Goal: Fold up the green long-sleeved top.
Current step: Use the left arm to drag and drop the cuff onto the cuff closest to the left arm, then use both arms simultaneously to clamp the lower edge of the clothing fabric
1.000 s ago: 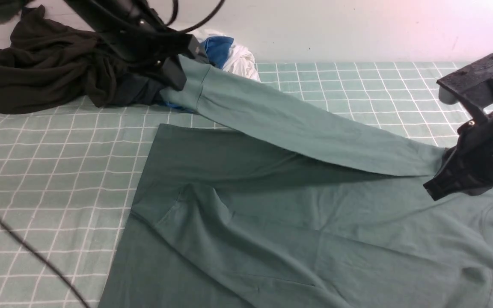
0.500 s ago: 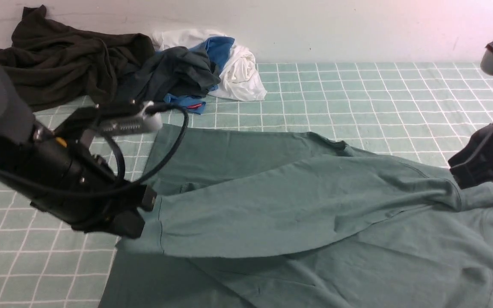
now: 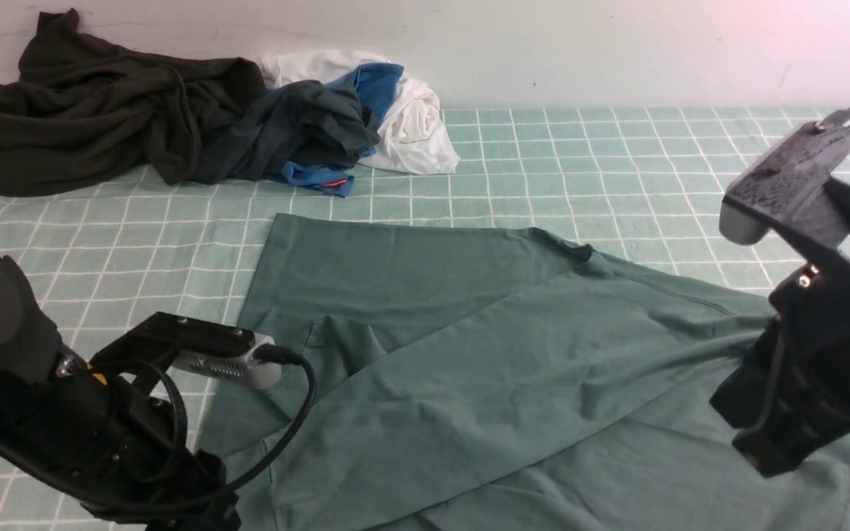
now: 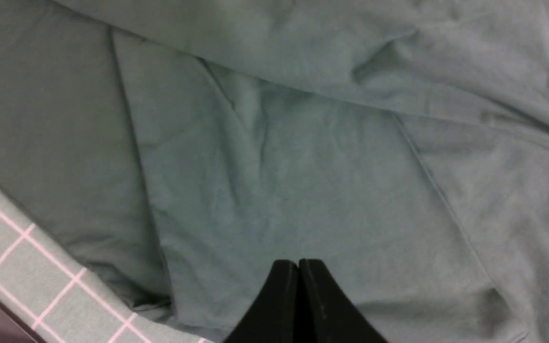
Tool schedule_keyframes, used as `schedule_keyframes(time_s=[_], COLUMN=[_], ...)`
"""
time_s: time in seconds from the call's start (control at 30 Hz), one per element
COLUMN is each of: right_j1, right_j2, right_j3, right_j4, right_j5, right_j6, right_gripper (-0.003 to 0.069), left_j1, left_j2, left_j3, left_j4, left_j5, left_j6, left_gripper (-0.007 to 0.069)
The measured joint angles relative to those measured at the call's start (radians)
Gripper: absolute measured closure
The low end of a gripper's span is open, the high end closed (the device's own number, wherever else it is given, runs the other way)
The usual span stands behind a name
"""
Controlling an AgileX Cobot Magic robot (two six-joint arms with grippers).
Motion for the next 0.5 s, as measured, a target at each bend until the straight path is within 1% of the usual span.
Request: schedule_keyframes(time_s=[0.03, 0.07, 0.1, 0.17, 0.23, 0.27, 0.33, 0.37, 0.4, 0.43, 0.5], right_j1=[0.003, 0.022, 0.030, 0.039, 0.042, 0.042, 0.042, 0.042, 0.042, 0.042, 0.042], right_j2=[-0.003, -0.022, -0.037, -0.065, -0.092, -0.100, -0.118, -0.134, -0.139, -0.140, -0.146], right_j3=[0.000, 0.018, 0.033, 0.067, 0.108, 0.115, 0.142, 0.170, 0.181, 0.183, 0.209], right_j4=[-0.001, 0.006, 0.011, 0.026, 0.028, 0.028, 0.028, 0.028, 0.028, 0.028, 0.025], right_j5=[0.000, 0.001, 0.001, 0.003, 0.004, 0.005, 0.005, 0.008, 0.008, 0.008, 0.008], right_j6=[0.000, 0.002, 0.004, 0.006, 0.007, 0.007, 0.005, 0.003, 0.002, 0.002, 0.002], right_gripper=[0.0673, 0.0673, 0.0673, 0.0673, 0.0673, 0.0673, 0.0673, 0.0673, 0.0673, 0.0673, 0.0673], left_j1=[-0.004, -0.040, -0.073, -0.147, -0.251, -0.279, -0.352, -0.424, -0.451, -0.458, -0.517], left_j2=[-0.001, -0.011, -0.017, -0.024, -0.024, -0.024, -0.024, -0.024, -0.024, -0.024, -0.024], left_j3=[0.000, 0.000, 0.000, 0.000, 0.000, 0.002, 0.012, 0.035, 0.051, 0.055, 0.120], left_j4=[0.001, 0.007, 0.018, 0.060, 0.137, 0.159, 0.216, 0.273, 0.295, 0.300, 0.353], left_j5=[0.006, 0.045, 0.072, 0.120, 0.167, 0.173, 0.174, 0.153, 0.137, 0.126, 0.031], left_j6=[0.004, 0.031, 0.048, 0.064, 0.065, 0.064, 0.062, 0.059, 0.059, 0.059, 0.059], left_gripper=[0.0228, 0.0208, 0.0203, 0.0197, 0.0197, 0.0197, 0.0197, 0.0197, 0.0197, 0.0197, 0.0197])
